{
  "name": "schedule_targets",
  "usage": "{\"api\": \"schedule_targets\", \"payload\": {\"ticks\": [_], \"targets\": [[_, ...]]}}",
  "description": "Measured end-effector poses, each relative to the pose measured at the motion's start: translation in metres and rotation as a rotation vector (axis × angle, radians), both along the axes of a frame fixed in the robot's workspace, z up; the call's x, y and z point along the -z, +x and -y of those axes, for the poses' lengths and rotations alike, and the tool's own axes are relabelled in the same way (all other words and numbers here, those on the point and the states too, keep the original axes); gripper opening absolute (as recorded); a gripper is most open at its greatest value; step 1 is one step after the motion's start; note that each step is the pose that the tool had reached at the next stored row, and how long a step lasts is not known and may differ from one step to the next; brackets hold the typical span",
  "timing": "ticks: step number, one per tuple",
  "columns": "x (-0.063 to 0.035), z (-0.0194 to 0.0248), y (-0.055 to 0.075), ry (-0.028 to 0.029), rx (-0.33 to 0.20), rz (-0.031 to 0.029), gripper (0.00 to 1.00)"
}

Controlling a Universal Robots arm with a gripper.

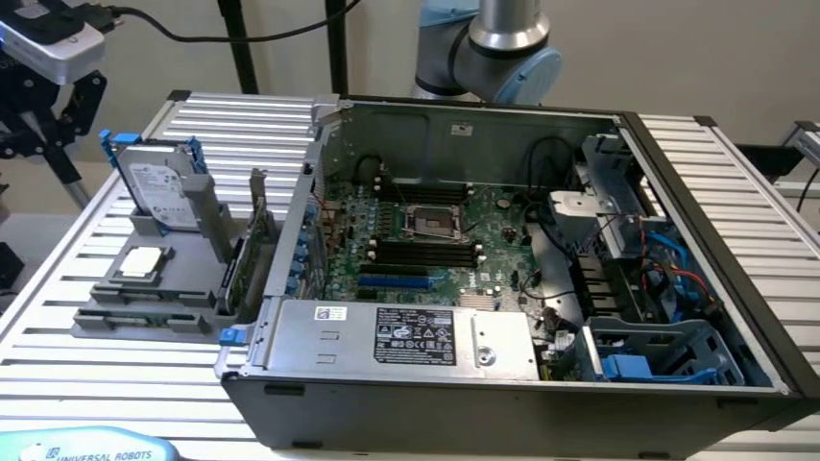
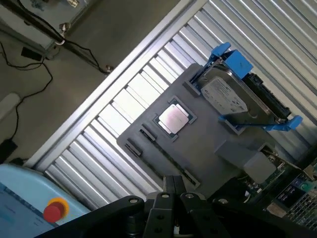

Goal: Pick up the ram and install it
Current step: 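Pick up the ram and move it above insertion slot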

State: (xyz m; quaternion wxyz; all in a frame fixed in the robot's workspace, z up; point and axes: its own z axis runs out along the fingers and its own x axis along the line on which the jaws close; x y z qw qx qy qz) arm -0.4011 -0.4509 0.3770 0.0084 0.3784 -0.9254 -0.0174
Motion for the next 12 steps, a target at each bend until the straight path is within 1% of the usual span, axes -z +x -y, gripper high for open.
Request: {"api": "schedule_targets", "payload": {"ticks": [12], "targets": [[0.0013,0.0000,0.0000,-0.0002,-0.218,-0.0001,0.11]]}}
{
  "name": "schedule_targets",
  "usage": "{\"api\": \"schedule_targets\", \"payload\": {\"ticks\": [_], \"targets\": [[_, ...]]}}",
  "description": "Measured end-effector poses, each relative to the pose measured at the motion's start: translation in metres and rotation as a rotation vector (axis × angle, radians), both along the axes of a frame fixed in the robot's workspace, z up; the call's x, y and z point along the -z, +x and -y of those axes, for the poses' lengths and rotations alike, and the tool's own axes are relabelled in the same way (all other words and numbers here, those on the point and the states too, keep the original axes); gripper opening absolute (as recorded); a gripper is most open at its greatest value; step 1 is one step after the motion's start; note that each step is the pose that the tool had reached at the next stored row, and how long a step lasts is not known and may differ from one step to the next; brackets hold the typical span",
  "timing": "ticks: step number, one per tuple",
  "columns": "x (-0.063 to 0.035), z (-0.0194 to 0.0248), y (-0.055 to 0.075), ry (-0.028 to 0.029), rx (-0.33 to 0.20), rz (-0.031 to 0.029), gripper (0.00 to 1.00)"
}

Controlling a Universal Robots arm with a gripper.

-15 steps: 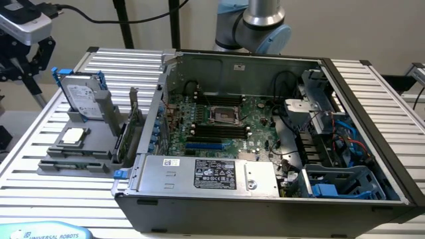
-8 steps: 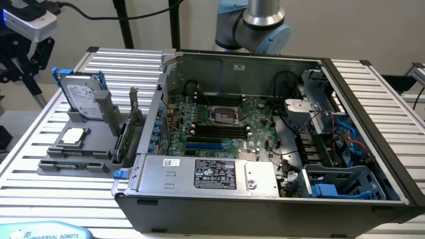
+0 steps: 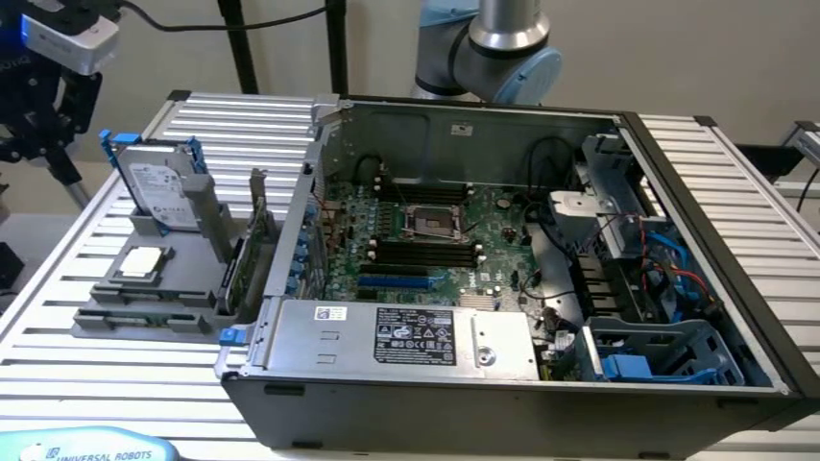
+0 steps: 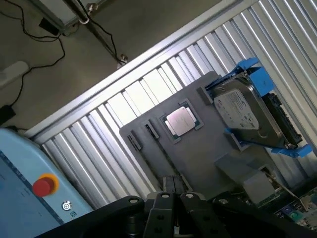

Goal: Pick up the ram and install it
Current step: 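Pick up the ram and move it above insertion slot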

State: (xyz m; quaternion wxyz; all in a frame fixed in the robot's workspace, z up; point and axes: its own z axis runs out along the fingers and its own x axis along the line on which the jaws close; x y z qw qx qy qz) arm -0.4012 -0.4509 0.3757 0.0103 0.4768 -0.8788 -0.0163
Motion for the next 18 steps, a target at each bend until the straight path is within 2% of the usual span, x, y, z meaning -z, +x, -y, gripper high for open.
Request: {"api": "schedule_targets", "payload": {"ticks": [18], "targets": [[0.0032,0.0000,0.0000,-0.0001,-0.329,-0.0001,0.11]]}}
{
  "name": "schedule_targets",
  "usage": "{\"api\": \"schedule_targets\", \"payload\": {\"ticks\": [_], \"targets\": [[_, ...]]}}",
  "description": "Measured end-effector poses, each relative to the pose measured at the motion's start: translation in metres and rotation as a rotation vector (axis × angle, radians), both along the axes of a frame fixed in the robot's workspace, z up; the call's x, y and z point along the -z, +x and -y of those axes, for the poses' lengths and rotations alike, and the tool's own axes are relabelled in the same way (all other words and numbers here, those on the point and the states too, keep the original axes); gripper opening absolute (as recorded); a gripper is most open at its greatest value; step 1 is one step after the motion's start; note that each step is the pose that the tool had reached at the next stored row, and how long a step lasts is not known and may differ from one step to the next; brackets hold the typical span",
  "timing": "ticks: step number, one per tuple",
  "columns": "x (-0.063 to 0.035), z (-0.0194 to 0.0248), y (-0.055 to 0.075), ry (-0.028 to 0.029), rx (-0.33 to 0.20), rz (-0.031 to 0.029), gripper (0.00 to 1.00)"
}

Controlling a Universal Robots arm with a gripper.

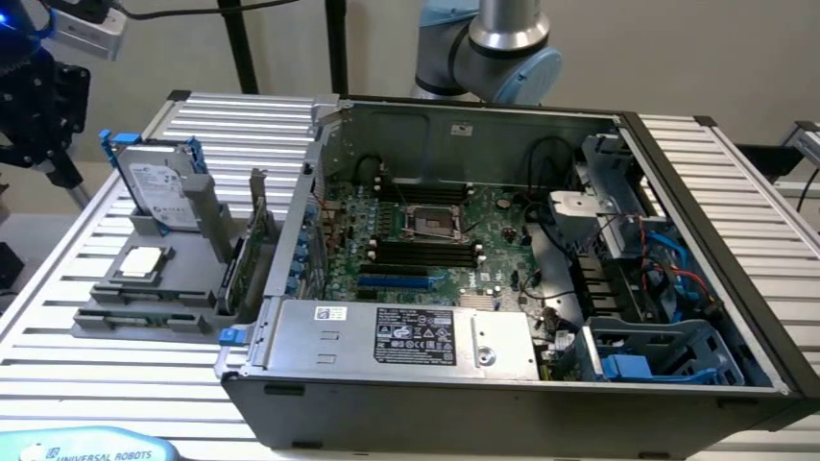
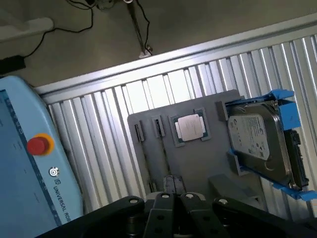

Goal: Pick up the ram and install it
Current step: 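Pick up the ram and move it above insertion slot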

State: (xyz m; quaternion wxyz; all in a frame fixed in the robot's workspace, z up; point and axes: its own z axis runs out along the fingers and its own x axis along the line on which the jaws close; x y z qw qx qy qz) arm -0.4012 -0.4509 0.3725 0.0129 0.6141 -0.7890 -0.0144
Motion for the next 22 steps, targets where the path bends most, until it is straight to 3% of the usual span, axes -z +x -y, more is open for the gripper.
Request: {"api": "schedule_targets", "payload": {"ticks": [11,17,22], "targets": [[0.0071,-0.0001,0.001,0.0000,-0.192,-0.0002,0.11],[0.0164,0.0020,0.005,0.0002,-0.229,0.0000,0.11],[0.0241,0.0097,0.009,0.0000,-0.234,-0.0004,0.11]]}}
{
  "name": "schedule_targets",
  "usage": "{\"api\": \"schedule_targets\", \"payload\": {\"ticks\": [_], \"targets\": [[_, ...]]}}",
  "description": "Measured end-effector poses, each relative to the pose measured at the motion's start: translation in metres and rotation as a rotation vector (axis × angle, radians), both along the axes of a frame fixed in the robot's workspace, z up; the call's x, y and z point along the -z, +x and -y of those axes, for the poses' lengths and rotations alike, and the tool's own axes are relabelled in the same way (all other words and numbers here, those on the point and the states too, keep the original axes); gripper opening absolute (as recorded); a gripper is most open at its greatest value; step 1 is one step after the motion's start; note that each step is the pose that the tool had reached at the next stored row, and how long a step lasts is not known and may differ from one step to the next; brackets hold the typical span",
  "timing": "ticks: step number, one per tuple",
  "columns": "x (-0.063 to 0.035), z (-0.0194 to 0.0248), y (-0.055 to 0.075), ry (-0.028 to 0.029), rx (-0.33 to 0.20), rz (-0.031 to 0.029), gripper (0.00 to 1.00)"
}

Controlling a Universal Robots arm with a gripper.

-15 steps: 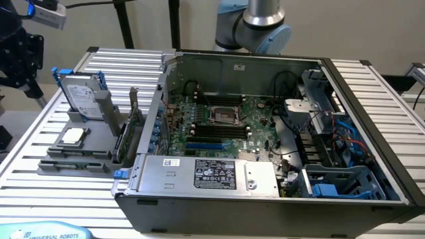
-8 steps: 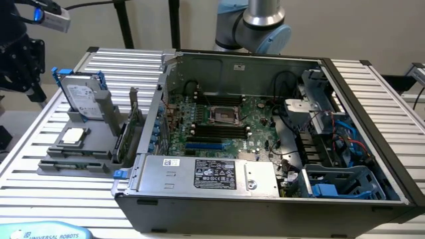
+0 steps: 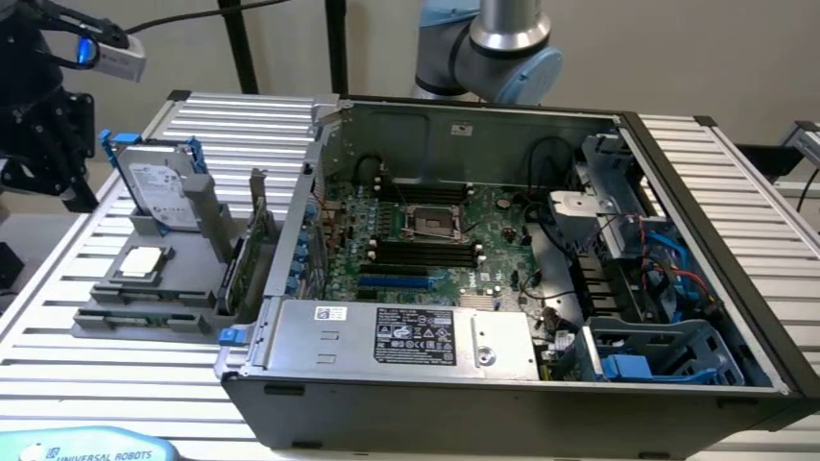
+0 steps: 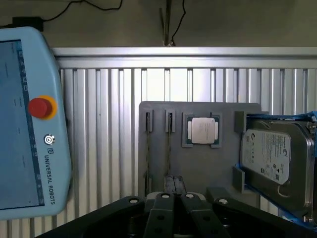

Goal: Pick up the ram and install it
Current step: 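Pick up the ram and move it above insertion slot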

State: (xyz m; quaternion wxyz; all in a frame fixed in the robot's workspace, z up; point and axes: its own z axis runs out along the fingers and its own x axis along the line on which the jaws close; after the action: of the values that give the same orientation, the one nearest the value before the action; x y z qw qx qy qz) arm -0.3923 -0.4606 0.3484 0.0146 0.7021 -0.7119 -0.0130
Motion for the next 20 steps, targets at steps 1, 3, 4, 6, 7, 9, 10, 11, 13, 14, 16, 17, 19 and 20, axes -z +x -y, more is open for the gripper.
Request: {"api": "schedule_targets", "payload": {"ticks": [1,3,4,6,7,9,10,11,13,14,16,17,19,20], "targets": [[0.0018,0.0016,0.001,0.0001,-0.001,0.0001,0.11],[0.0056,0.0038,0.003,0.0002,-0.002,0.0000,0.18],[0.0073,0.0044,0.004,0.0001,-0.003,-0.0001,0.24],[0.0109,0.0055,0.006,0.0000,-0.005,-0.0003,0.30],[0.0127,0.0060,0.006,0.0001,-0.006,-0.0003,0.36],[0.0164,0.0073,0.007,0.0001,-0.007,-0.0003,0.42],[0.0182,0.0079,0.008,0.0001,-0.008,-0.0003,0.42],[0.0201,0.0084,0.008,0.0002,-0.009,-0.0002,0.42],[0.0236,0.0096,0.009,0.0001,-0.010,-0.0004,0.42],[0.0254,0.0101,0.009,0.0001,-0.011,-0.0004,0.42],[0.0291,0.0114,0.010,0.0001,-0.012,-0.0003,0.42],[0.0309,0.0121,0.010,0.0001,-0.013,-0.0003,0.42],[0.0345,0.0134,0.010,0.0001,-0.014,-0.0004,0.42],[0.0365,0.0142,0.010,0.0001,-0.015,-0.0002,0.42]]}}
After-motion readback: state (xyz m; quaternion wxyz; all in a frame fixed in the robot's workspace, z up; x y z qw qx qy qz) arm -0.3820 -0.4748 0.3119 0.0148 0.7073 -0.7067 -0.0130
